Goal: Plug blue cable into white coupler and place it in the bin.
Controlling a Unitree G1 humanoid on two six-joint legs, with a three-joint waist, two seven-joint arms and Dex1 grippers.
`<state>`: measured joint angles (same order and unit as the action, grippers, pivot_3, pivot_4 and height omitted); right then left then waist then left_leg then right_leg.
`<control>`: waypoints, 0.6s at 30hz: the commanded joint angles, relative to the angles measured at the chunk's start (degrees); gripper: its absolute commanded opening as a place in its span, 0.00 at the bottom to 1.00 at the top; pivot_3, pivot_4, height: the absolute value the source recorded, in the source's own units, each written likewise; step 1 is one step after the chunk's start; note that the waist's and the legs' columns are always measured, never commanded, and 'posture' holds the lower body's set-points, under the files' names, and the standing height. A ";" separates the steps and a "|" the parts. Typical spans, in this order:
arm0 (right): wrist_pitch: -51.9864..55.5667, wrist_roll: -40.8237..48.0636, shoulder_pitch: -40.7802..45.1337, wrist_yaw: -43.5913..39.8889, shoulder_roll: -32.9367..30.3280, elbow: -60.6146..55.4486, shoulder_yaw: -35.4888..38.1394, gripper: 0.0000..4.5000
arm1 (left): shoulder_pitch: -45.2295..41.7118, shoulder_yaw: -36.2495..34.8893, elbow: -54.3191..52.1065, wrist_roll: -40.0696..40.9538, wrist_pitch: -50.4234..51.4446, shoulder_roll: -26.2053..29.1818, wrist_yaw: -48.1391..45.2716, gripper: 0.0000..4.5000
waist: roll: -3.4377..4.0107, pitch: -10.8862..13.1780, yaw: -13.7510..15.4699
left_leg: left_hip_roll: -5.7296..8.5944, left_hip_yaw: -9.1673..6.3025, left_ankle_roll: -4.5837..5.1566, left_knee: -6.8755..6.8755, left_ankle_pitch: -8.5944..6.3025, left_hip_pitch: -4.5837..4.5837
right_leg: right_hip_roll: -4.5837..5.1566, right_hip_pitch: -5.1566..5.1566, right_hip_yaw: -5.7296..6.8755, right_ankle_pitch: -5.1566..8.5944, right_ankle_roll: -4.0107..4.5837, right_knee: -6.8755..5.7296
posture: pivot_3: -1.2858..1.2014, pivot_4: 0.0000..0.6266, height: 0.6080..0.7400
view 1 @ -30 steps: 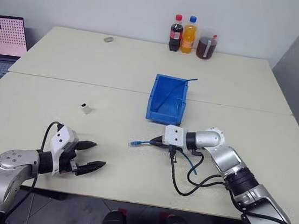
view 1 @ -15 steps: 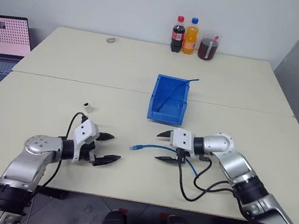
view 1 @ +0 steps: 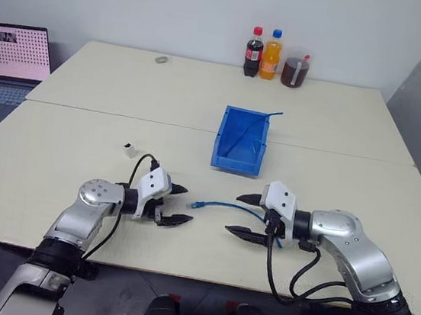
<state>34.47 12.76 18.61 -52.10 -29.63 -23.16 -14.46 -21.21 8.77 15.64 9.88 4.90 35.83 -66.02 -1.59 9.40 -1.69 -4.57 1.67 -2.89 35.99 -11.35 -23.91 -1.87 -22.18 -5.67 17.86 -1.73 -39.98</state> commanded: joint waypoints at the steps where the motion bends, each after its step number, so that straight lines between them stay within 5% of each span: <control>1: 0.91 1.54 -0.61 1.77 -0.19 -3.15 1.44 0.85 | 0.18 3.02 2.01 -2.66 -0.27 -0.62 -0.87 0.69 | 0.00 -0.01 0.00 | 0.00 0.00 0.00 0.01 0.00 0.00 | 0.00 0.00 0.00 -0.01 -0.02 0.00 | 0.52 0.24 1.00; 12: 1.11 1.77 -2.27 5.45 -0.60 -4.93 1.38 0.85 | 0.77 4.44 0.26 -3.09 0.34 -1.70 -1.06 0.16 | 0.03 -0.08 0.03 | 0.01 -0.01 0.00 0.01 0.00 0.00 | 0.00 0.03 -0.01 0.00 -0.03 0.01 | 0.52 0.24 1.00; 15: 0.26 2.30 -3.31 6.54 -0.40 -5.56 2.45 0.85 | 1.18 2.87 -2.48 -0.70 1.07 -1.38 -1.92 0.05 | 0.03 -0.08 0.00 | 0.01 -0.01 0.00 0.01 0.00 -0.01 | 0.00 0.02 -0.01 0.00 -0.03 0.01 | 0.52 0.24 1.00; 18: -0.01 6.03 -4.99 6.08 0.45 -7.36 4.76 0.85 | 1.18 0.40 -6.40 2.46 4.40 -1.40 -1.57 0.05 | 0.02 -0.06 -0.03 | 0.00 -0.01 0.00 -0.02 0.00 -0.06 | 0.00 -0.01 -0.01 0.02 0.00 0.02 | 0.52 0.24 1.00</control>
<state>35.82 16.09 13.86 -45.80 -29.38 -26.90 -12.03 -20.38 9.73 12.00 10.56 7.39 34.38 -67.01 -1.56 9.33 -1.73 -4.58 1.66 -2.89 35.97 -11.35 -24.02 -1.86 -22.23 -5.68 17.88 -1.72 -39.96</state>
